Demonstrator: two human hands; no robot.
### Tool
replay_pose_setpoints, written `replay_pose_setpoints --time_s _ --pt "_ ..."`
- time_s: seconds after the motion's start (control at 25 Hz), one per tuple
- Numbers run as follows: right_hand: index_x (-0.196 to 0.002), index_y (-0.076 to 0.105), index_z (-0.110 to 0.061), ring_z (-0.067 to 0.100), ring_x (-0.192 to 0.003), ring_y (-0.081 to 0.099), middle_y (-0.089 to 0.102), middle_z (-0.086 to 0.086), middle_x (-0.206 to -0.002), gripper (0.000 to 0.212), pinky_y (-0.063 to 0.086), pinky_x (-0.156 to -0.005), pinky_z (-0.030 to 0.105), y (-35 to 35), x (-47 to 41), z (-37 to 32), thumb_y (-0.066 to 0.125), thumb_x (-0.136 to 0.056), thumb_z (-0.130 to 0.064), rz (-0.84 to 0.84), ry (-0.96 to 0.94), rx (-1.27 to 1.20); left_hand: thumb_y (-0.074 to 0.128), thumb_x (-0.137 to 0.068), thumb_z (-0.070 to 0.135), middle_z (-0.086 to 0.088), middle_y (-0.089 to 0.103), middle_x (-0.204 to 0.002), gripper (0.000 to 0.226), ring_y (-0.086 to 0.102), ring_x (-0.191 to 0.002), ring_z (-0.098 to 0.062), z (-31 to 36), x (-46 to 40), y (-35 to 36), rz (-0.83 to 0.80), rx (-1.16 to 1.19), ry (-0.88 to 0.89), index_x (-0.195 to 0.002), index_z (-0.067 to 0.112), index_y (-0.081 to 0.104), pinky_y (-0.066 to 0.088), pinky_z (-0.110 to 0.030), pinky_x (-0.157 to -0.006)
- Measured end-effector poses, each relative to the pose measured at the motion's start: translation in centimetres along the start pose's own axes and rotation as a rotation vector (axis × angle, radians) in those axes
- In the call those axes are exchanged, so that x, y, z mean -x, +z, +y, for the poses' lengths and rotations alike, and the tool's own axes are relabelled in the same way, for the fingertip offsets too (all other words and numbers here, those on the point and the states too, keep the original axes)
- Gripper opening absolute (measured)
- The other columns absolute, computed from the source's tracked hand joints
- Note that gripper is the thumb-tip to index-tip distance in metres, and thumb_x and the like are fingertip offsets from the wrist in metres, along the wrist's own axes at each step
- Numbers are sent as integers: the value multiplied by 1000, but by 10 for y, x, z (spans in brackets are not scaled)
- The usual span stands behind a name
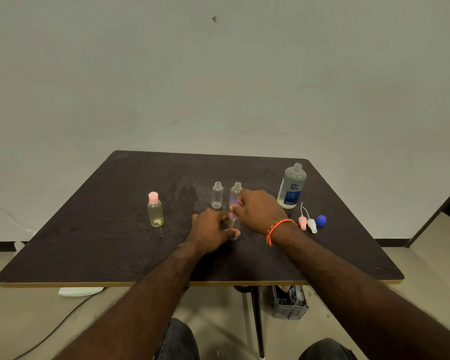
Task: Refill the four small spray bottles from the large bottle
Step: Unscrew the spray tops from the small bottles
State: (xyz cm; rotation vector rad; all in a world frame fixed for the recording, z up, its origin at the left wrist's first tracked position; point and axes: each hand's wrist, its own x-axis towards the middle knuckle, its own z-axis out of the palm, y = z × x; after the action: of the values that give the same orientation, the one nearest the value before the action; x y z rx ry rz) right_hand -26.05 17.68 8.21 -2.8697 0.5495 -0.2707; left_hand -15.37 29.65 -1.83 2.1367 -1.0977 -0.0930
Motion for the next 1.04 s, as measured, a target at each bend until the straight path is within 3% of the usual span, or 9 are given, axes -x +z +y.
replay_pose_setpoints --time_s 0.08,0.24,0.4,0.52,0.64,0.72,0.84,0.96,1.04 --pt "-99 58 -20 25 -97 61 66 5 -105 11 49 -82 38 1 1 -2 59 -90 -26 -66 -39 -36 82 -77 51 24 70 -79 22 65 -86 3 -1 0 1 -1 18 -5 -82 33 68 47 -51 -97" --pt "-123 57 -20 22 -105 60 61 3 -119 37 48 -86 35 5 3 -8 62 -86 -25 -28 -70 -83 67 -69 66 25 72 -86 40 65 -91 5 -1 -1 2 -22 36 -20 -93 34 73 46 -52 -100" --pt "-105 59 -18 21 -89 61 66 3 -98 25 47 -75 34 5 2 -3 60 -91 -39 5 -12 4 79 -79 52 23 72 -85 23 66 -93 2 0 1 1 -16 13 -26 -91 34 72 44 -52 -101" --pt "-104 65 -19 21 -95 62 67 4 -103 15 51 -79 35 1 3 -2 60 -90 -22 -76 -87 -50 79 -80 53 20 72 -85 22 66 -93 -1 0 1 1 -24 12 -29 -89 35 70 42 -53 -101" --pt "-101 72 -21 15 -93 62 69 -2 -101 26 53 -80 32 -3 4 -4 58 -85 -7 -96 -178 -119 74 -76 61 20 71 -82 23 67 -88 -2 -2 2 2 -25 34 -14 -83 41 65 47 -54 -98" --pt "-95 75 -22 11 -87 63 70 -5 -94 28 53 -77 28 -8 5 -2 57 -82 -4 -15 -184 -169 69 -72 66 22 70 -80 29 67 -85 2 -4 2 5 -16 46 -6 -79 39 63 49 -54 -95" --pt "-84 73 -23 6 -78 61 69 -11 -84 20 52 -74 26 -20 8 5 60 -80 -10 193 -161 -269 75 -73 57 23 69 -77 29 64 -82 5 -1 2 4 16 35 -18 -77 30 65 47 -53 -95" --pt "-84 71 -23 3 -70 57 63 -15 -77 16 44 -69 16 -36 13 24 60 -80 -12 510 -29 -379 82 -77 48 22 70 -77 24 64 -87 4 3 4 2 25 7 -32 -76 29 66 42 -50 -100" --pt "-86 70 -24 5 -70 58 63 -14 -75 15 46 -71 21 -37 16 47 61 -80 -14 650 87 -403 81 -78 48 22 70 -78 22 64 -87 3 3 5 2 16 5 -31 -77 31 67 42 -50 -101"
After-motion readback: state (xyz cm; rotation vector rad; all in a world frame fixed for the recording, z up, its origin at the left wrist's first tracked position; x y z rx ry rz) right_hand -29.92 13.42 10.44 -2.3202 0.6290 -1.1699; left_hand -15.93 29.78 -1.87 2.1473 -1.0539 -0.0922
